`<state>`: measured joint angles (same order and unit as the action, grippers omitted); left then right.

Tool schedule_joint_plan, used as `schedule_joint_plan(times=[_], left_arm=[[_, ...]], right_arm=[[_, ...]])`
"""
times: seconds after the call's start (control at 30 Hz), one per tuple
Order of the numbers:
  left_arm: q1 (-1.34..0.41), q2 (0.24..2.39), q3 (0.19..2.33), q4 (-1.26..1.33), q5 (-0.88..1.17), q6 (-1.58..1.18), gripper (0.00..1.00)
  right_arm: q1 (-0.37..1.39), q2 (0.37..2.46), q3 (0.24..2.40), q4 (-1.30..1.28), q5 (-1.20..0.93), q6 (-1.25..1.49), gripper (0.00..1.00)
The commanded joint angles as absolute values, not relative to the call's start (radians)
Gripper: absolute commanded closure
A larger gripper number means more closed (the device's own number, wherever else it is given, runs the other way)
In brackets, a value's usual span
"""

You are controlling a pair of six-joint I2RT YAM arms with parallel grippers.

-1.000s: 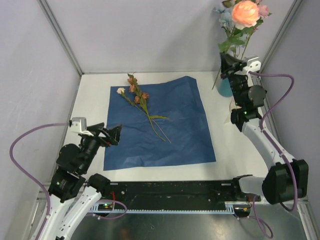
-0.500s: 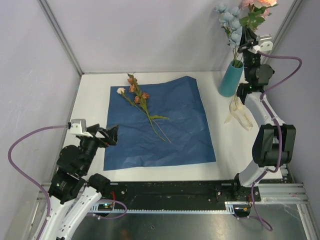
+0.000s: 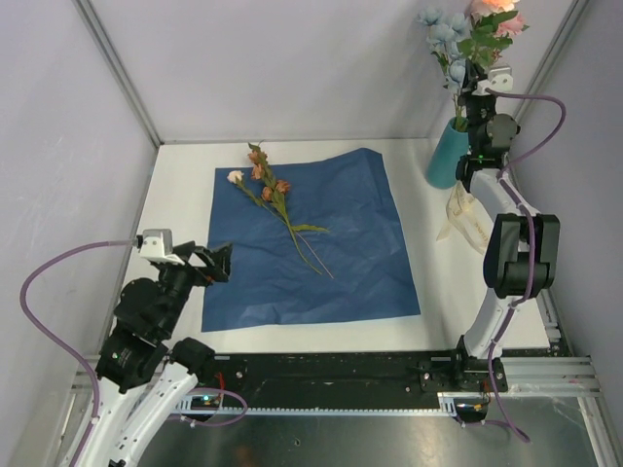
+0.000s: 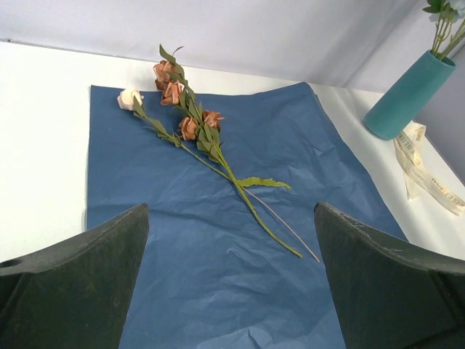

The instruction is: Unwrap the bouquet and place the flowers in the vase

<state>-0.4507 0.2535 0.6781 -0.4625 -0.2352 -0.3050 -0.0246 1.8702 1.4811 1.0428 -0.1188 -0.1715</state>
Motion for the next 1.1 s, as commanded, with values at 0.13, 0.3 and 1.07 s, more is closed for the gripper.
schedule_joint_plan(times=[0.13,0.3,1.07], left_arm=[[-0.454,0.284,0.704,-0.459,-0.256,-0.277,0.00],[-0.453,0.288,0.705,-0.461,-0.258,-0.283,0.01],[-0.440,0.383,0.737,-0.488,-0.307,-0.381,0.01]], right_arm=[[-0.052,1.924,1.442,1.025,-0.009,-0.120,0.93],[-0.060,1.888,1.437,0.828,0.015,-0.089,0.75],[0.092,1.361,1.315,-0.031,0.065,0.245,0.52]])
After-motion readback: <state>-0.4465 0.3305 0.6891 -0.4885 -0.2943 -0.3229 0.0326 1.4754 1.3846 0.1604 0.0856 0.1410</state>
